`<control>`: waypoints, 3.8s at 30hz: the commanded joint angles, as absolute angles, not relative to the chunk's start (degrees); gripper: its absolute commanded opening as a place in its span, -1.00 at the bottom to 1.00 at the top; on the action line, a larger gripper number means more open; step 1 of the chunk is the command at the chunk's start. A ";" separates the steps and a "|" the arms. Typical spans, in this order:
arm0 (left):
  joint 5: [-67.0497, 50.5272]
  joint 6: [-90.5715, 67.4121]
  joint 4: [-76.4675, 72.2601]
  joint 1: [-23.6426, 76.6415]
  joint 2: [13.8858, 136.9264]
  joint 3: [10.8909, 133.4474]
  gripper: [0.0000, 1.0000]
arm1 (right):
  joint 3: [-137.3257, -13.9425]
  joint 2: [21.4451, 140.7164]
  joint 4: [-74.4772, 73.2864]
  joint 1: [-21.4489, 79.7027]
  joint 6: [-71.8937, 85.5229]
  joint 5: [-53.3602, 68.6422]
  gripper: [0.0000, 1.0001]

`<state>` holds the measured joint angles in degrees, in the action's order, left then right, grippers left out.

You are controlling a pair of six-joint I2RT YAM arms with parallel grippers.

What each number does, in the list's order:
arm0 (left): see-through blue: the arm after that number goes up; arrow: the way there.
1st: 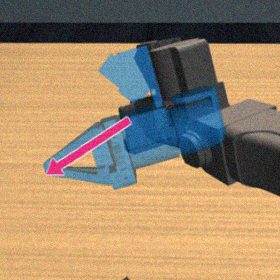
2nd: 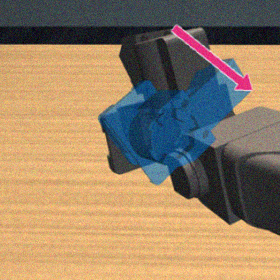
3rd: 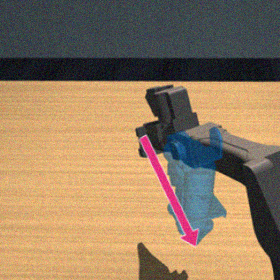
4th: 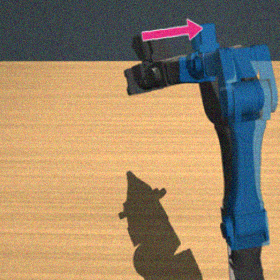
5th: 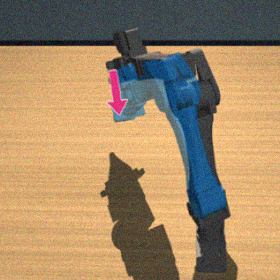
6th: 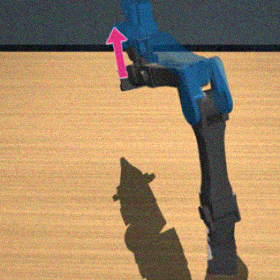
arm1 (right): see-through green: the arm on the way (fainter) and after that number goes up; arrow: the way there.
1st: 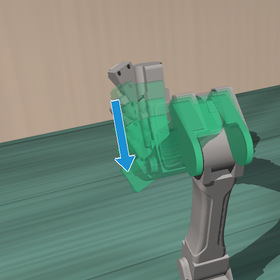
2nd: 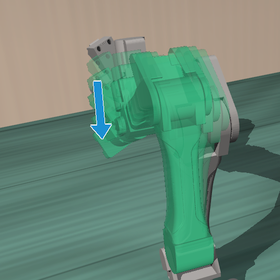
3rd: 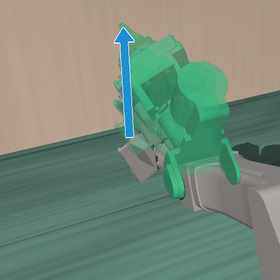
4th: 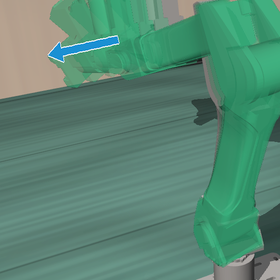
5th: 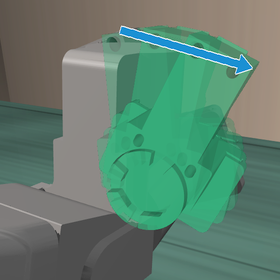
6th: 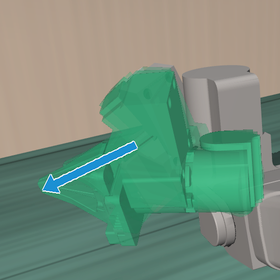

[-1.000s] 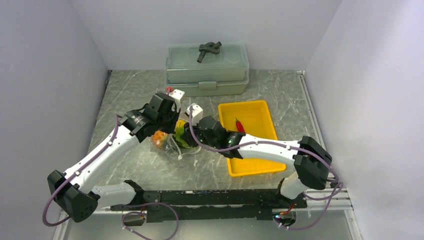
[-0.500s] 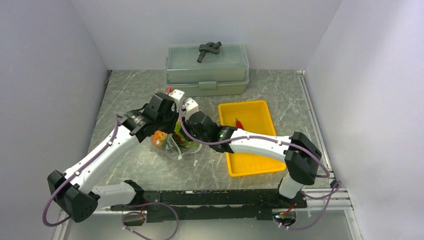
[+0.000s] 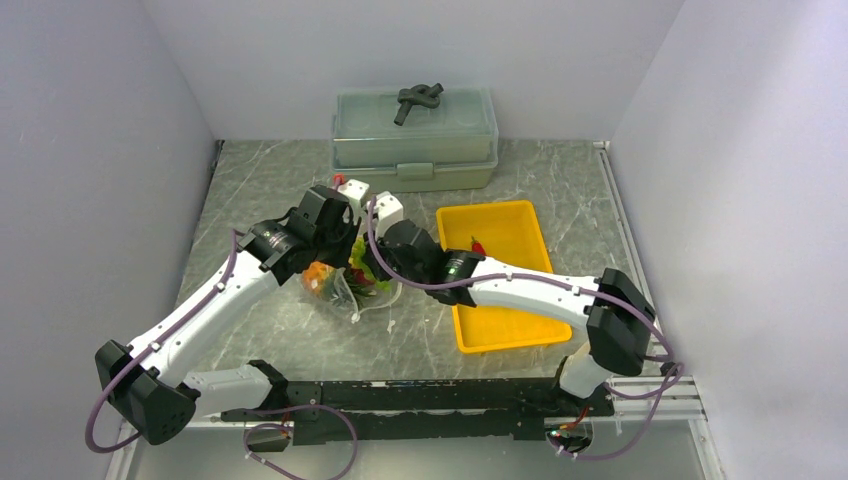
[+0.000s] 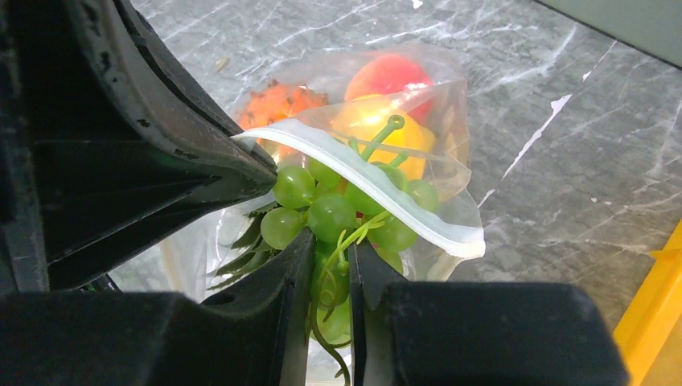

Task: Place the food in the zip-top bag and seal the zipper
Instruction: Place the fake fruit in the zipper food storage bag, then adjust the zipper food storage bag at the center of the board.

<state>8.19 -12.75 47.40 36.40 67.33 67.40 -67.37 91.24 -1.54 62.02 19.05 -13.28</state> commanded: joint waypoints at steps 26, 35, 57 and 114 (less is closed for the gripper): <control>7.03 -12.06 45.70 36.29 66.36 67.32 -1.00 | -68.79 95.03 2.58 61.49 19.23 -14.49 0.99; 6.85 -12.13 45.78 36.30 66.44 67.42 -1.00 | -62.67 88.20 7.66 61.49 25.31 -21.25 0.99; 6.77 -12.37 45.65 36.30 66.26 67.32 -1.00 | -53.81 80.82 3.35 61.50 36.18 -22.39 0.34; 12.19 -14.51 55.88 36.28 64.14 82.15 -1.00 | -59.89 76.46 -10.14 59.68 35.07 -17.05 -1.00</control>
<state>10.46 -13.43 54.08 36.23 65.80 79.31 -60.07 78.08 -8.60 59.96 35.35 -15.99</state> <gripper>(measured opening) 0.009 0.018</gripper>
